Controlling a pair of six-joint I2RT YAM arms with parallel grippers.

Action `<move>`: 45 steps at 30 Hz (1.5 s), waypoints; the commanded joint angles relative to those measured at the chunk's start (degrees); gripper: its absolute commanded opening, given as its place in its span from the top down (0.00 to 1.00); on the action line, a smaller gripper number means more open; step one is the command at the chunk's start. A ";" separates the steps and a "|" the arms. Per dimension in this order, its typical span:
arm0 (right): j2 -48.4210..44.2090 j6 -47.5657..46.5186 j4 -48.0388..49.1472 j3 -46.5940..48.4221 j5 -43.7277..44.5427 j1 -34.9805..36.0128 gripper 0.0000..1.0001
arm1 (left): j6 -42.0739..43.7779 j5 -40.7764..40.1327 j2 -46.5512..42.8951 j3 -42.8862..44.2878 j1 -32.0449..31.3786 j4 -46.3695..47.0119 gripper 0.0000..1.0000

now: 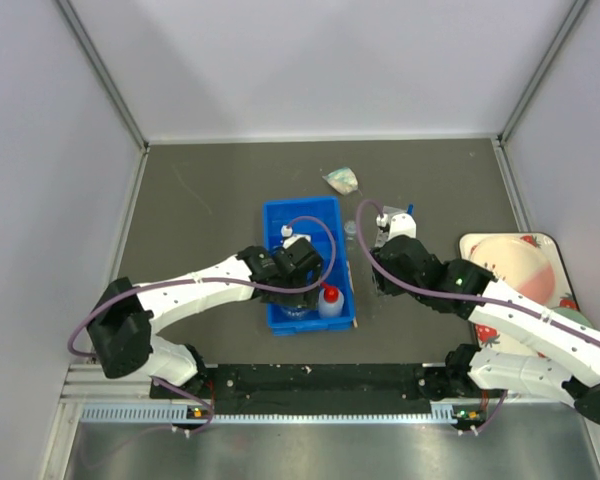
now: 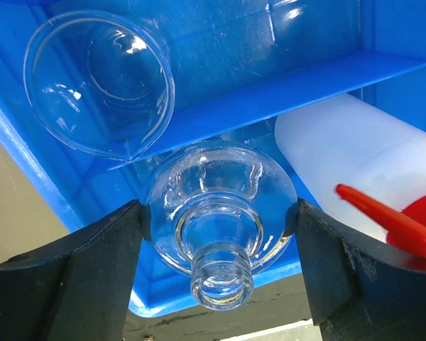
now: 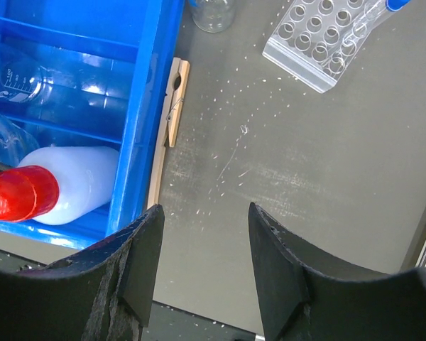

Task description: Organize the chemistry lab equipment

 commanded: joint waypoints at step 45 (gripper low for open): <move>-1.45 0.60 1.16 -0.66 -0.92 -0.28 0.43 | -2.33 -3.07 5.21 -0.73 -3.12 5.84 0.39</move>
